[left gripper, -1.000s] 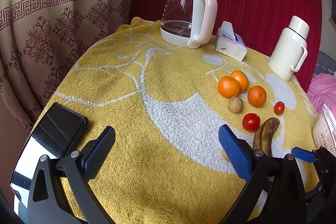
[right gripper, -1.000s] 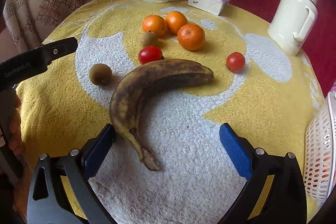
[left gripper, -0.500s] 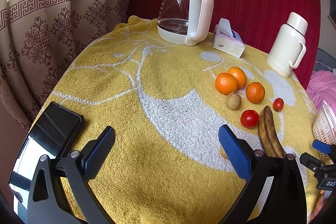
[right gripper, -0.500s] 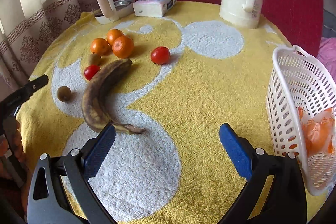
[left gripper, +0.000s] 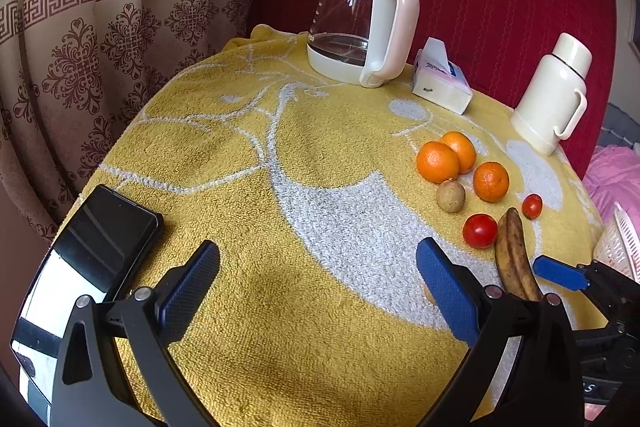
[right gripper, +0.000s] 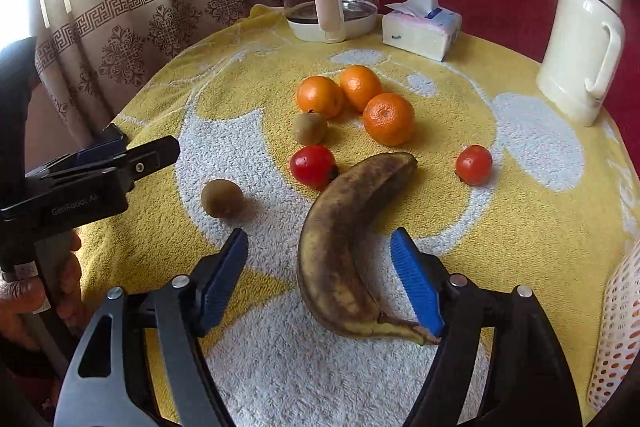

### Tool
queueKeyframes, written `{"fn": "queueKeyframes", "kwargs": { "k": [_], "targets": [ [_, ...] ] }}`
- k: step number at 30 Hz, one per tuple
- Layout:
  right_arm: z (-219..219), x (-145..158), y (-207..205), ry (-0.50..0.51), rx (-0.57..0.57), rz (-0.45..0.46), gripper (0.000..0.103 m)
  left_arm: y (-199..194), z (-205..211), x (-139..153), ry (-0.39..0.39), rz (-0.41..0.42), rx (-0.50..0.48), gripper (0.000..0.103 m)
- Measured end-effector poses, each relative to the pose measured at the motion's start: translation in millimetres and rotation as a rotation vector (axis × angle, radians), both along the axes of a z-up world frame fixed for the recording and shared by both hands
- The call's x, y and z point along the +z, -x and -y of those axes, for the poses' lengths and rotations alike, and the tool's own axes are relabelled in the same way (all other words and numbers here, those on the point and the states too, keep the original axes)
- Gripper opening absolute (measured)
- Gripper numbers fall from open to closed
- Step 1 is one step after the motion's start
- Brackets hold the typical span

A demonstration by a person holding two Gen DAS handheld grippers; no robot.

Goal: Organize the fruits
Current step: 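Grasp the brown banana around its middle with the right tool, then grasp the kiwi with the left tool while the right tool lifts the banana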

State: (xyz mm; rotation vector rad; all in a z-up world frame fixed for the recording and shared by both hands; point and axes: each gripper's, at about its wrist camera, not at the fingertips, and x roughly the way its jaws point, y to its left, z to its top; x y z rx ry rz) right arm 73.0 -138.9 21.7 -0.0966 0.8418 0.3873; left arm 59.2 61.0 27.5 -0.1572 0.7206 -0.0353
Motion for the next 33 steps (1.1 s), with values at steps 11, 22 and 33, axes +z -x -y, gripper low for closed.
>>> {"fn": "queueKeyframes", "kwargs": {
  "k": [11, 22, 33],
  "targets": [
    [4.4, -9.4, -15.1, -0.003, -0.021, -0.022, 0.041, 1.9, 8.7, 0.3, -0.01, 0.016, -0.047, 0.098],
    [30.0, -3.5, 9.4, -0.031, -0.053, -0.008, 0.035, 4.5, 43.7, -3.5, -0.001, -0.009, -0.269, 0.08],
    [32.8, -6.2, 13.2, -0.034, -0.056, -0.015, 0.035, -5.0, 68.0, -15.3, 0.003, -0.09, -0.391, 0.034]
  ]
}}
